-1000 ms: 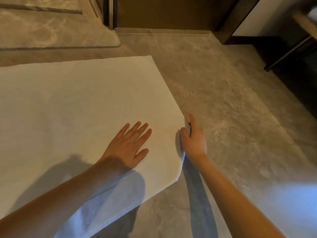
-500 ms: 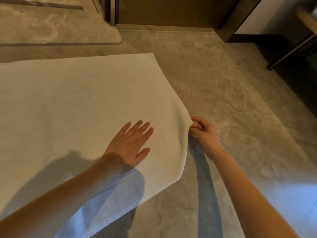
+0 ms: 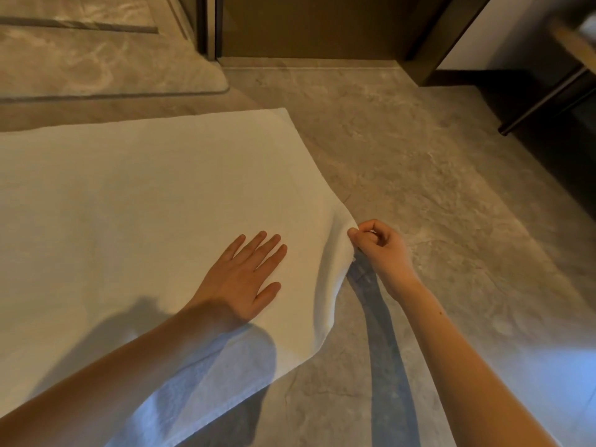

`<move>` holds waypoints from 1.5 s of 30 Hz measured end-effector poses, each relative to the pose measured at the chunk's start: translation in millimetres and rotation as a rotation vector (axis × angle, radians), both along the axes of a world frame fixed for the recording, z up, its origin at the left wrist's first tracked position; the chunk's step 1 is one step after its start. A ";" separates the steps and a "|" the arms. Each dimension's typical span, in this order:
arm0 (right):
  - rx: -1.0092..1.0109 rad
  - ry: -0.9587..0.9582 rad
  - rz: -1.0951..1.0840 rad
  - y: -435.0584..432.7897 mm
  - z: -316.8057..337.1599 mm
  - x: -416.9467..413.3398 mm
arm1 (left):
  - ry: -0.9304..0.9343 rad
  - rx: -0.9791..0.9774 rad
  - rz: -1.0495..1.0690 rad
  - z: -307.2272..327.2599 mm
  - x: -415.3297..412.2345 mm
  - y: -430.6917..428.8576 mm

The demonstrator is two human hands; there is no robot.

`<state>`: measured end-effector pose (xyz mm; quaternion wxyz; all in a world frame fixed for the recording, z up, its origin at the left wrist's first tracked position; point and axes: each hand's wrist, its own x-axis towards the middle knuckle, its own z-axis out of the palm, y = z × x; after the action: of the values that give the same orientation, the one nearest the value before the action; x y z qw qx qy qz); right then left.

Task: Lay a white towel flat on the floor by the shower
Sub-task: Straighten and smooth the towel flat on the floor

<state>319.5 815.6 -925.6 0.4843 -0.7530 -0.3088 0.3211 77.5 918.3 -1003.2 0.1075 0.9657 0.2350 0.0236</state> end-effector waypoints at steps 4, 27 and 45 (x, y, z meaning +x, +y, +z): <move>-0.072 -0.210 0.029 -1.2 5.1 13.6 | 0.001 0.000 0.007 -1.3 1.5 0.4; 0.050 -0.712 0.624 120.1 -41.4 -206.8 | -0.105 0.026 0.609 17.2 -138.8 72.2; -0.064 -1.007 0.939 245.1 -73.7 -377.3 | 0.044 0.020 1.014 -9.6 -325.4 111.6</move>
<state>-57.8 1060.6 -999.2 0.0690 -0.6110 -0.7799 0.1171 -247.9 1029.8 -1012.8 0.0681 0.7313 0.6765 0.0547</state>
